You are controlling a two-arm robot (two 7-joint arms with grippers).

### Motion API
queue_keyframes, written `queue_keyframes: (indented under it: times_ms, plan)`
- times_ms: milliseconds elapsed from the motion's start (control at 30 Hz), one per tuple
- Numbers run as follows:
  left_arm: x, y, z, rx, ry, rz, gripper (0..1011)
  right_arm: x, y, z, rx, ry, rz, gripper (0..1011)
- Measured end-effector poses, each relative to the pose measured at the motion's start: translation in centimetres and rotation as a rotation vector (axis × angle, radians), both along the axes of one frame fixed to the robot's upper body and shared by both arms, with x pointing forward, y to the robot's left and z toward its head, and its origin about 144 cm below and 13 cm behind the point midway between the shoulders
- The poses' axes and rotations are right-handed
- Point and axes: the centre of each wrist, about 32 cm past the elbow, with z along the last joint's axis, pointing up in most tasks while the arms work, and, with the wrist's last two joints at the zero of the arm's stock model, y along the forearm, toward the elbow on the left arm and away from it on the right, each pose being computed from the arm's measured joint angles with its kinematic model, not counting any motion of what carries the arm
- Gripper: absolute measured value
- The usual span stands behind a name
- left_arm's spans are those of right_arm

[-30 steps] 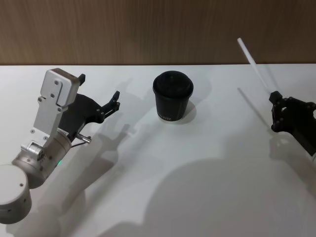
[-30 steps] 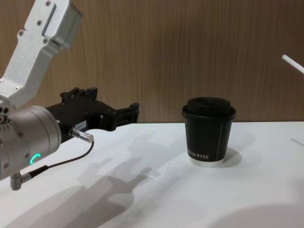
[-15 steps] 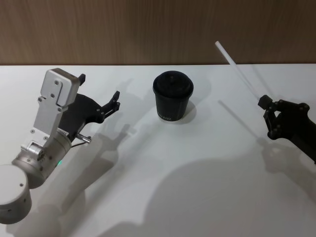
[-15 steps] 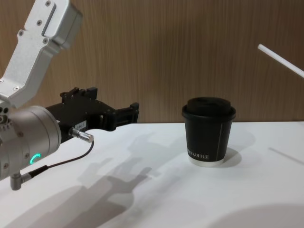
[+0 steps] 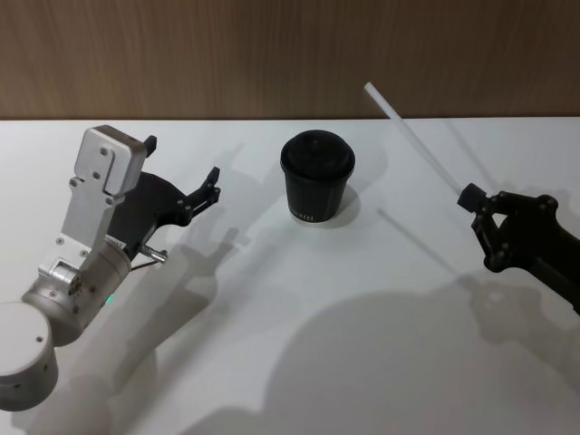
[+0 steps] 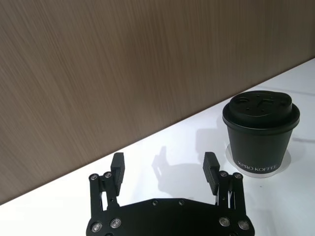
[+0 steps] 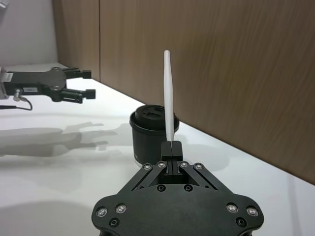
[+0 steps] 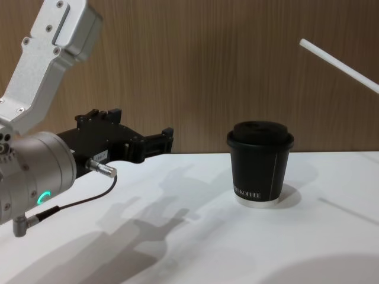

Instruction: Pick up the straw with one hand, pass it to the other hand, and insert it into the cup.

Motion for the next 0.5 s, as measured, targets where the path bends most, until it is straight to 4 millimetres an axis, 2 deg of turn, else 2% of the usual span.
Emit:
queue_keyframes:
  times_ms: [500]
  plan:
    - [-0.41,0.86,0.42,-0.004,-0.004,-0.074,1003,-0.41,0.21,0.31,0.005,-0.005,0.046,1]
